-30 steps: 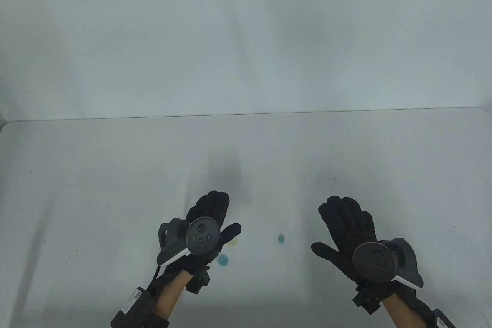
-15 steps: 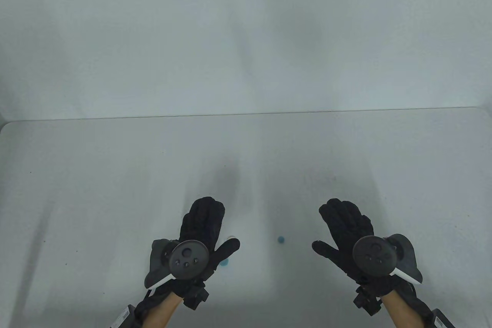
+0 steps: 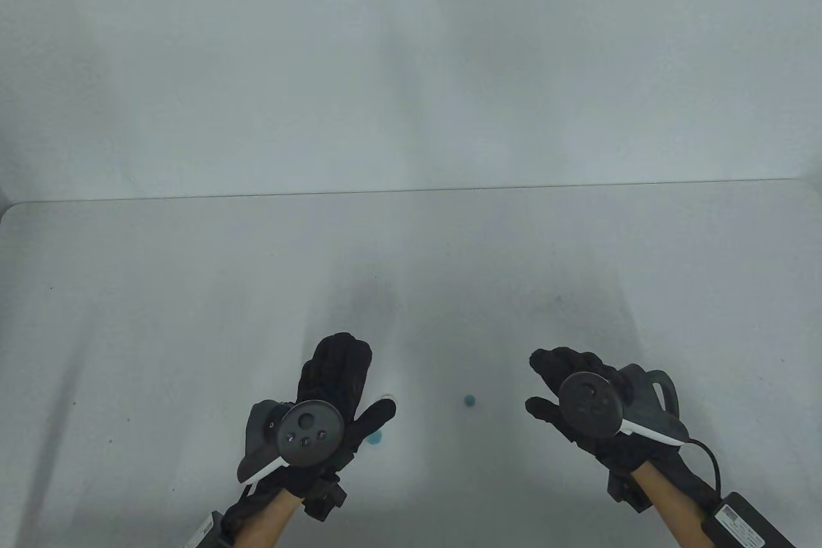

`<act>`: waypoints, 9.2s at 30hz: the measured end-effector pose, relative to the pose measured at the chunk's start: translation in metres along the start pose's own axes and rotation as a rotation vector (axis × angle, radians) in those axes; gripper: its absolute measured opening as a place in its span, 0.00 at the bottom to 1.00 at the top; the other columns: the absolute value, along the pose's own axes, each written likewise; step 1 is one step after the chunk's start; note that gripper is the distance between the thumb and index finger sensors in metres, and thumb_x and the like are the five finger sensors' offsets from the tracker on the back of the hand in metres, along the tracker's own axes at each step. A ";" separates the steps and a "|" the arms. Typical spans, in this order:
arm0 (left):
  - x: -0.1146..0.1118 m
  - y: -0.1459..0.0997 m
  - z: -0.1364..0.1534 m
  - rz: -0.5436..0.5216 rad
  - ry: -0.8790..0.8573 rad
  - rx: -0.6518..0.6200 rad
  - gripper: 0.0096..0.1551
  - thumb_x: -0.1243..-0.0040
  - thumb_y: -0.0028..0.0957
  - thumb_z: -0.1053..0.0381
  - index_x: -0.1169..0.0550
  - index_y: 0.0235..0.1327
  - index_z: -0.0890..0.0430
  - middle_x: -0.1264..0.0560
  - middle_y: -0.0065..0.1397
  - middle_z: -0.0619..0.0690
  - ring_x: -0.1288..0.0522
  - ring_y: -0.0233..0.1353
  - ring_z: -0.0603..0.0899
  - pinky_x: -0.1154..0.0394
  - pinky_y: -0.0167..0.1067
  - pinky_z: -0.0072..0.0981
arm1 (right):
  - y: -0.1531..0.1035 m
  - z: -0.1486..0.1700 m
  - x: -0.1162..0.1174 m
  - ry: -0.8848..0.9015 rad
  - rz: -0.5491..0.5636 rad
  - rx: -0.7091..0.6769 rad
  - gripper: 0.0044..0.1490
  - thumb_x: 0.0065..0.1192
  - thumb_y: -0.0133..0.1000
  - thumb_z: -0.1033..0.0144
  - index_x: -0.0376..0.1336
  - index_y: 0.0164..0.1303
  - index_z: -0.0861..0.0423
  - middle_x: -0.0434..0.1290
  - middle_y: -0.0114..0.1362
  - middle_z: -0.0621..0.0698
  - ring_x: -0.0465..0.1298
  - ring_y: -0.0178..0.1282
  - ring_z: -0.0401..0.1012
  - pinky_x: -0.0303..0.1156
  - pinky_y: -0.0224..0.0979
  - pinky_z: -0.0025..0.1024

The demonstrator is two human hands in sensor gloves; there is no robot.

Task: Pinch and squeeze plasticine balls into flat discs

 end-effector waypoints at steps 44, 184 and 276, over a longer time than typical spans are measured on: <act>-0.003 0.001 0.003 0.014 0.015 0.025 0.50 0.51 0.57 0.36 0.42 0.83 0.67 0.49 0.84 0.72 0.48 0.81 0.79 0.46 0.72 0.69 | -0.002 0.043 0.065 -0.170 -0.186 0.104 0.28 0.61 0.59 0.47 0.65 0.66 0.47 0.77 0.69 0.49 0.81 0.65 0.47 0.80 0.62 0.41; -0.009 0.002 0.014 0.047 0.040 0.066 0.49 0.50 0.58 0.38 0.43 0.83 0.66 0.51 0.84 0.71 0.51 0.82 0.79 0.48 0.72 0.70 | 0.032 -0.008 0.073 1.626 0.002 -0.004 0.26 0.55 0.65 0.59 0.67 0.62 0.63 0.84 0.49 0.54 0.88 0.40 0.40 0.89 0.40 0.24; -0.010 0.002 0.015 0.046 0.050 0.067 0.49 0.50 0.58 0.38 0.43 0.83 0.66 0.51 0.84 0.71 0.51 0.82 0.79 0.49 0.72 0.69 | 0.031 0.004 0.075 1.633 0.055 0.090 0.26 0.50 0.66 0.61 0.68 0.61 0.67 0.84 0.47 0.55 0.88 0.39 0.41 0.88 0.38 0.23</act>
Point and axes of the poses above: the tracker on the back of each hand, its own z axis roughly to the little-finger side, its own y axis roughly from the wrist to the fingertips, x = y × z, the point moved 2 cm from there along y, roughly from the wrist to the fingertips
